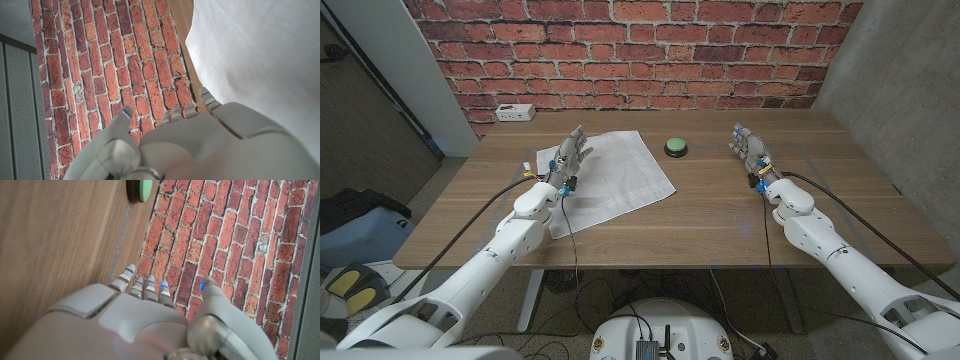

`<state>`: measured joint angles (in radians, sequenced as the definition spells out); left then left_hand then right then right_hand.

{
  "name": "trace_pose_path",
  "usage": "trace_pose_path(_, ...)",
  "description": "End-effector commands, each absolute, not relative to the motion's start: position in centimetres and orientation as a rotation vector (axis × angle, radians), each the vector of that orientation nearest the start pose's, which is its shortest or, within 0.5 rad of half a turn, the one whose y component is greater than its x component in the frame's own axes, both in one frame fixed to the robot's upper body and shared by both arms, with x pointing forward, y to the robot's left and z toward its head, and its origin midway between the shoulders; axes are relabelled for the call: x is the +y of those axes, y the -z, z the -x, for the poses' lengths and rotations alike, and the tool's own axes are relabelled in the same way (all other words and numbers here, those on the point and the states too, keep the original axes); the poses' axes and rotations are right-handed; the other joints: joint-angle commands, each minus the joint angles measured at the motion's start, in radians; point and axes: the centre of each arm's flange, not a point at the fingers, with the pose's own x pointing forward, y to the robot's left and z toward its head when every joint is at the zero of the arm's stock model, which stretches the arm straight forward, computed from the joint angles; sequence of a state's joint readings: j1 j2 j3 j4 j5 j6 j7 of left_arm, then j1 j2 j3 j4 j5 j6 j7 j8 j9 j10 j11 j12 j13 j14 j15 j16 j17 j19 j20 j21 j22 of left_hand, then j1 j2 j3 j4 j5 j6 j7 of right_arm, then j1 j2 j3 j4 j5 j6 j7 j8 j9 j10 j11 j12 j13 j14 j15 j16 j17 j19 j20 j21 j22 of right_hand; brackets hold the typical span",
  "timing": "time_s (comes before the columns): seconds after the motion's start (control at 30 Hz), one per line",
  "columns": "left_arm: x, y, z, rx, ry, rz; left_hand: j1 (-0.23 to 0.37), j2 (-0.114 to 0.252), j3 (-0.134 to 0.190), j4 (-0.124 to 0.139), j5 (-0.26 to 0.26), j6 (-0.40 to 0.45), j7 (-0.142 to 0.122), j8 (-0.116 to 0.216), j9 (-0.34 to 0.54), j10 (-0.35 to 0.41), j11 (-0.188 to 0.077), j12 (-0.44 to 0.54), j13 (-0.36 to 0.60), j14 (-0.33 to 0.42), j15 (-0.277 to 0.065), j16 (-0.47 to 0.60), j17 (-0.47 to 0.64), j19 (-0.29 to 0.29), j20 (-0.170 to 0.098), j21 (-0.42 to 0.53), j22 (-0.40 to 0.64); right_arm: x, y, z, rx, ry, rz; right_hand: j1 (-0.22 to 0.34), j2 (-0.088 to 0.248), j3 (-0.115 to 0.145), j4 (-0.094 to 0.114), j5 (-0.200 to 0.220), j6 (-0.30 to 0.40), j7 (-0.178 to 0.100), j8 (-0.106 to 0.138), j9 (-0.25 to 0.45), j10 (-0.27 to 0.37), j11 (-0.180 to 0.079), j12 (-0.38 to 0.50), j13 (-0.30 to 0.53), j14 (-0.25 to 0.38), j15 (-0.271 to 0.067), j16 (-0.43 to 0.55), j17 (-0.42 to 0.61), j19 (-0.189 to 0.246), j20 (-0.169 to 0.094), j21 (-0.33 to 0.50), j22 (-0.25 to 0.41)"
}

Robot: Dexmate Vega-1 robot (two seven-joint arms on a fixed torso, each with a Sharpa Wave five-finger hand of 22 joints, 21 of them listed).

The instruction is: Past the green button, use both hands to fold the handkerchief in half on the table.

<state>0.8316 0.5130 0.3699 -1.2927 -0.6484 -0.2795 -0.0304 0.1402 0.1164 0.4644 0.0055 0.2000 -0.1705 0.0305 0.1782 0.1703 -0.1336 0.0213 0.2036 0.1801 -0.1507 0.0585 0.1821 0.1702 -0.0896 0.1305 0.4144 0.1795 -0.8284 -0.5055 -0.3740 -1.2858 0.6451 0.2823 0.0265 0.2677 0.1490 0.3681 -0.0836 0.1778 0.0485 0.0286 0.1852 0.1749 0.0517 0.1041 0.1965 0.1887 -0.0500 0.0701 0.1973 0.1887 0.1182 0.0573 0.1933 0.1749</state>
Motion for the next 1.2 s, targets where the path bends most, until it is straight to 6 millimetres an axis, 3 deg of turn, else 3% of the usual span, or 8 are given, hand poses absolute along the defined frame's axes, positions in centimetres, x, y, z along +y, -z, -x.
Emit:
trace_pose_path(0.03,29.5,2.4,-65.7,-0.571,0.178,-0.019,0.008,-0.001,0.006,0.002,0.007,-0.009,-0.004,0.006,0.003,-0.004,-0.002,0.004,0.003,-0.008,-0.003,0.007,0.005,0.001,0.01,0.006,0.005,-28.5,2.5,-66.0,-0.572,-0.196,-0.02,0.009,0.003,0.008,0.0,0.006,0.011,-0.001,0.007,0.005,0.006,0.008,0.008,0.004,0.007,0.014,0.01,0.006,0.01,0.008,0.009,0.003)
trace_pose_path(0.43,30.0,2.7,-64.4,-0.55,0.085,-0.179,0.008,-0.005,0.005,0.0,0.006,0.011,-0.042,0.012,0.003,0.001,0.001,0.004,0.004,-0.003,-0.001,0.006,0.005,0.006,0.018,0.002,0.005,-27.7,1.6,-66.2,-0.554,-0.187,0.071,0.012,0.005,0.009,-0.001,0.005,0.026,-0.014,0.01,0.005,0.025,0.011,0.014,0.005,0.03,0.026,0.018,0.006,0.03,0.016,0.016,0.003)
trace_pose_path(0.53,30.1,2.8,-63.8,-0.547,0.059,-0.214,0.008,-0.007,0.004,0.0,0.006,0.023,-0.068,0.014,0.004,0.005,-0.002,0.005,0.004,0.004,0.011,0.007,0.005,-0.005,0.041,-0.006,0.006,-27.5,1.4,-66.2,-0.55,-0.184,0.099,0.012,0.005,0.01,0.0,0.005,0.028,-0.015,0.01,0.005,0.025,0.01,0.013,0.005,0.032,0.025,0.018,0.007,0.031,0.018,0.017,0.004)
trace_pose_path(0.67,30.1,3.1,-63.0,-0.547,0.037,-0.235,0.007,-0.008,0.004,0.0,0.005,0.035,-0.089,0.015,0.004,0.013,-0.006,0.007,0.004,0.009,0.022,0.007,0.005,-0.008,0.051,-0.011,0.006,-27.1,1.2,-66.2,-0.546,-0.179,0.14,0.014,0.007,0.011,-0.001,0.005,0.036,-0.023,0.012,0.005,0.029,0.011,0.014,0.005,0.037,0.026,0.02,0.007,0.032,0.021,0.017,0.004)
trace_pose_path(1.03,29.9,3.5,-61.0,-0.546,-0.007,-0.314,0.008,-0.008,0.004,-0.001,0.005,0.053,-0.101,0.018,0.005,0.029,-0.01,0.012,0.005,0.016,0.027,0.008,0.006,-0.009,0.064,-0.016,0.007,-26.3,0.6,-66.1,-0.541,-0.184,0.219,0.021,0.017,0.018,-0.001,0.005,0.064,-0.042,0.018,0.006,0.046,0.013,0.018,0.006,0.062,0.027,0.028,0.009,0.043,0.032,0.02,0.004)
trace_pose_path(1.2,29.7,3.8,-60.0,-0.536,-0.031,-0.367,0.009,-0.008,0.005,-0.002,0.004,0.054,-0.103,0.016,0.005,0.027,-0.01,0.01,0.005,0.01,0.028,0.005,0.006,-0.017,0.065,-0.021,0.007,-26.1,0.7,-65.9,-0.532,-0.157,0.235,0.026,0.038,0.032,0.011,0.004,0.089,-0.046,0.022,0.006,0.064,0.008,0.022,0.006,0.09,0.021,0.039,0.014,0.064,0.029,0.026,0.005)
